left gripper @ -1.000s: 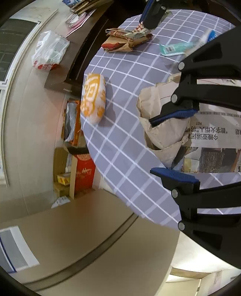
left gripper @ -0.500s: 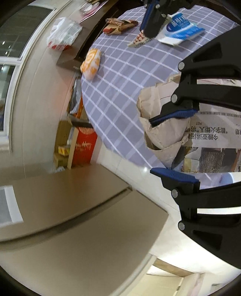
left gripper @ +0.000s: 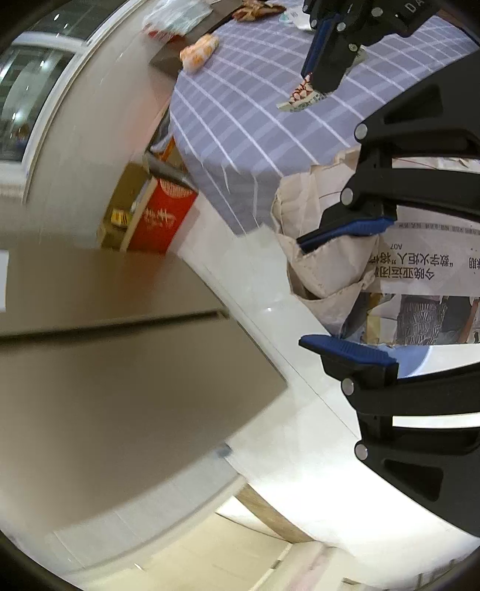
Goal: Collect trash
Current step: 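Carry the paper and striped tube with both tools over the blue bin, then open both tools to drop the paper and tube into the bin, then move both open tools back over the table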
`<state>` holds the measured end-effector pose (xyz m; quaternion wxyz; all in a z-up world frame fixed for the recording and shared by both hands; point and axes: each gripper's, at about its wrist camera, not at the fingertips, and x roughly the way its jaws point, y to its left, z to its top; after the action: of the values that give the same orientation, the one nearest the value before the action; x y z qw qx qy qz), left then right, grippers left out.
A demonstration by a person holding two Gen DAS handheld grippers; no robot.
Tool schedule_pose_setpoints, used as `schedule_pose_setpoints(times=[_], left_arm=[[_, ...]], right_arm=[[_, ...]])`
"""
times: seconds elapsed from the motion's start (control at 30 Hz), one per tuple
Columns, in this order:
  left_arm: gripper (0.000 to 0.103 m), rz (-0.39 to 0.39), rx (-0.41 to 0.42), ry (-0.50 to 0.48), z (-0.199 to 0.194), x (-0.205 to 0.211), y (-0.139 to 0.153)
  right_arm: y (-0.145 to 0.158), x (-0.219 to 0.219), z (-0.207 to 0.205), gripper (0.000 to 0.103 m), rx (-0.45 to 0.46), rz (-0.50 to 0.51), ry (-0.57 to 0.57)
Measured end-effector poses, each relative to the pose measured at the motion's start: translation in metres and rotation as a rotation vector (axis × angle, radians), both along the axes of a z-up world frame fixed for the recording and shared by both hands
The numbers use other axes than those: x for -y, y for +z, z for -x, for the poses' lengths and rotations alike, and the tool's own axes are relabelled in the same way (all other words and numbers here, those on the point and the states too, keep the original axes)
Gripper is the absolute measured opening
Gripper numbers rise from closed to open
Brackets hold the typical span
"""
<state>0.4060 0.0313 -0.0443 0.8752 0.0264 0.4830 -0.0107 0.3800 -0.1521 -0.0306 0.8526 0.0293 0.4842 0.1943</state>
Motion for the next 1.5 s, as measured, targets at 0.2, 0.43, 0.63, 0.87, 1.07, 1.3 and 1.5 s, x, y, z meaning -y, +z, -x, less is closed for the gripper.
schedule_pose_setpoints(times=[0.2,0.43,0.63,0.87,1.07,1.3,1.5], left_arm=[[0.047,0.010,-0.044,0.084,0.018,-0.053,-0.022],[0.066,0.006,-0.085,0.156,0.031,-0.092,-0.049],[0.083,0.009,-0.123,0.219,0.040,-0.119,-0.072],[0.083,0.013,-0.164,0.261,0.065,-0.141,-0.096],[0.083,0.018,-0.192,0.321,0.089,-0.170,-0.108],[0.084,-0.003,-0.200,0.379,0.110,-0.197,-0.111],[0.084,-0.008,-0.210,0.410,0.115,-0.207,-0.113]], right_arm=[[-0.019,-0.049,0.002,0.009,-0.040,0.005,0.079],[-0.042,-0.088,0.004,0.009,-0.090,0.026,0.134],[-0.062,-0.108,0.012,0.010,-0.126,0.066,0.159],[-0.094,-0.138,0.019,0.010,-0.185,0.122,0.198],[-0.110,-0.167,0.026,0.010,-0.227,0.139,0.238],[-0.103,-0.183,0.026,0.076,-0.157,0.090,0.240],[-0.112,-0.187,0.031,0.076,-0.191,0.122,0.274]])
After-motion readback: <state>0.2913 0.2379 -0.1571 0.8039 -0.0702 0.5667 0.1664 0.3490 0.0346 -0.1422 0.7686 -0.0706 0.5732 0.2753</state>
